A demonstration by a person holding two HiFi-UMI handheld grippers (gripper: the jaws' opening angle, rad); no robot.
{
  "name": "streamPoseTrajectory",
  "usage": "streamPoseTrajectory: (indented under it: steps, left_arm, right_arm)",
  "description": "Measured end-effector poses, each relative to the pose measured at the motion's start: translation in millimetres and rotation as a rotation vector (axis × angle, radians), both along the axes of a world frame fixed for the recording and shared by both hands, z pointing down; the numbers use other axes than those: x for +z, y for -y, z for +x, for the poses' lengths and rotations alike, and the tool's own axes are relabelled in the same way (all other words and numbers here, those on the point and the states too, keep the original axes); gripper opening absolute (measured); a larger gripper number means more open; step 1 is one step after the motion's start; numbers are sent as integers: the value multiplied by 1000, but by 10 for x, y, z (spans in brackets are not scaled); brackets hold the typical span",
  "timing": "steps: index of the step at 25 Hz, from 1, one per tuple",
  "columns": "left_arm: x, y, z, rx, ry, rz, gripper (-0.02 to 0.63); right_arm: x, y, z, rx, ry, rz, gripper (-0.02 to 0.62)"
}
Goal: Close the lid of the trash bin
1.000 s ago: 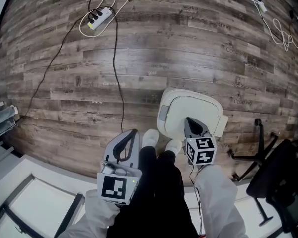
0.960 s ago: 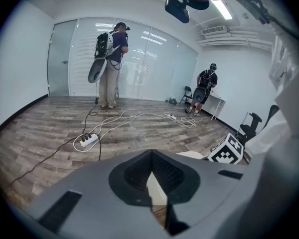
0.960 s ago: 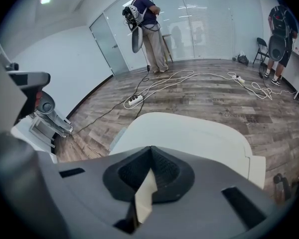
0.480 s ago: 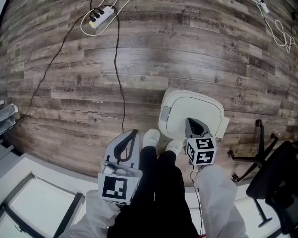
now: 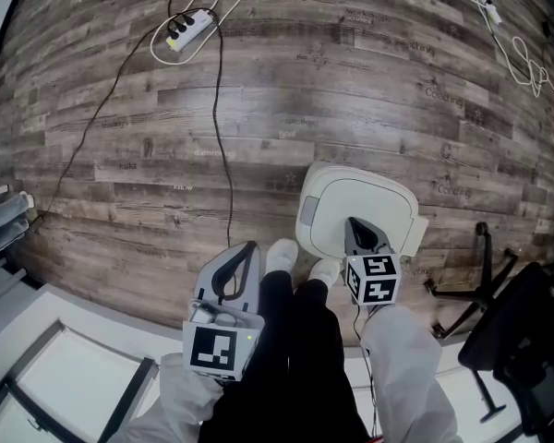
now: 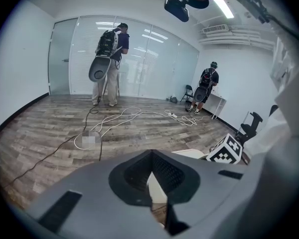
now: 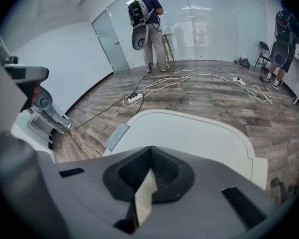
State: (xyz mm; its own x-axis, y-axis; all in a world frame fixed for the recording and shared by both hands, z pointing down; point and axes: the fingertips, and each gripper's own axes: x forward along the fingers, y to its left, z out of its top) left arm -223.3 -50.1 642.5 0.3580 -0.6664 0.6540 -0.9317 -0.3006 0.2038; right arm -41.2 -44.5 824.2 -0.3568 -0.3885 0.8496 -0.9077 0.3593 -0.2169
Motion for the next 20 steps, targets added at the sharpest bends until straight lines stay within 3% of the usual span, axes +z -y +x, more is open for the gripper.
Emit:
streamPoseTrajectory:
  steps: [13, 20]
  left_arm:
    - [-295, -33, 108, 34, 15, 31, 5]
    - [-852, 161, 482, 121, 27, 136, 5]
  right_arm:
    - [-307, -63, 200, 72, 6, -8, 23]
    - [-996, -4, 635, 179, 16, 64, 23]
